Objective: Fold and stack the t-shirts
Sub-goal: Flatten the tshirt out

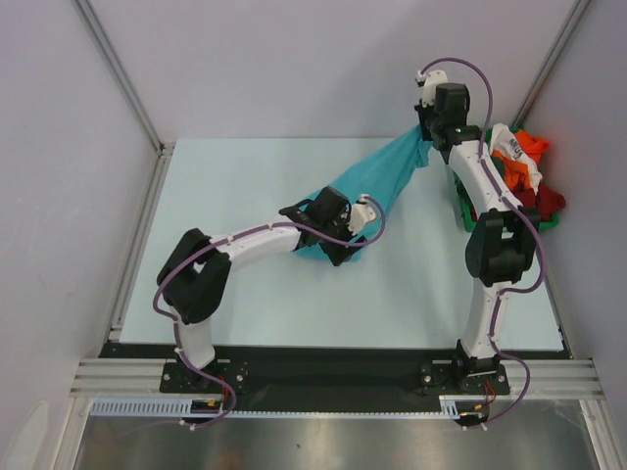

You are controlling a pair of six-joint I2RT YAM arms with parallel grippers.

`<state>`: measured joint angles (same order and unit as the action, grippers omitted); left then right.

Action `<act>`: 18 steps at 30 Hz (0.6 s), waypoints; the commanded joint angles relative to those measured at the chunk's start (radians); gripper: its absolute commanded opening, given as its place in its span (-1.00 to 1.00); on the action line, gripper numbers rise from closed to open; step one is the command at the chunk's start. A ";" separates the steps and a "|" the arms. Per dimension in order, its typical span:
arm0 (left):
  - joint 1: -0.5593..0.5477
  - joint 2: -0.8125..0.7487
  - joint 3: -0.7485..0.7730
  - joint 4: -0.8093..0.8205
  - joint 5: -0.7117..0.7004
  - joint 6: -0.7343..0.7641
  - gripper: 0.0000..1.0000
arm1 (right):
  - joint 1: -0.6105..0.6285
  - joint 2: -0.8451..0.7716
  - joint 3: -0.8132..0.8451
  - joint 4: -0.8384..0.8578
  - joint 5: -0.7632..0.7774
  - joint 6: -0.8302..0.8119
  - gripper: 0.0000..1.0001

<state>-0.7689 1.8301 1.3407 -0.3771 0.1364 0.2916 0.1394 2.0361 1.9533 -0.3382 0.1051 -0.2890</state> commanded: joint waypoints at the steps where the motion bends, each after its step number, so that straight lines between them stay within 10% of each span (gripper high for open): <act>1: -0.020 0.006 0.020 0.050 0.055 0.026 0.62 | -0.038 -0.013 0.050 0.001 -0.024 0.020 -1.00; 13: -0.041 0.161 0.055 0.093 0.075 -0.005 0.53 | -0.089 -0.030 0.004 -0.010 -0.081 0.056 -1.00; 18: -0.041 0.221 0.093 0.109 0.068 -0.040 0.18 | -0.092 -0.034 0.004 -0.007 -0.093 0.059 -1.00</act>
<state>-0.8028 2.0308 1.3758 -0.3119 0.1799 0.2802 0.0505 2.0361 1.9507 -0.3775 0.0280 -0.2440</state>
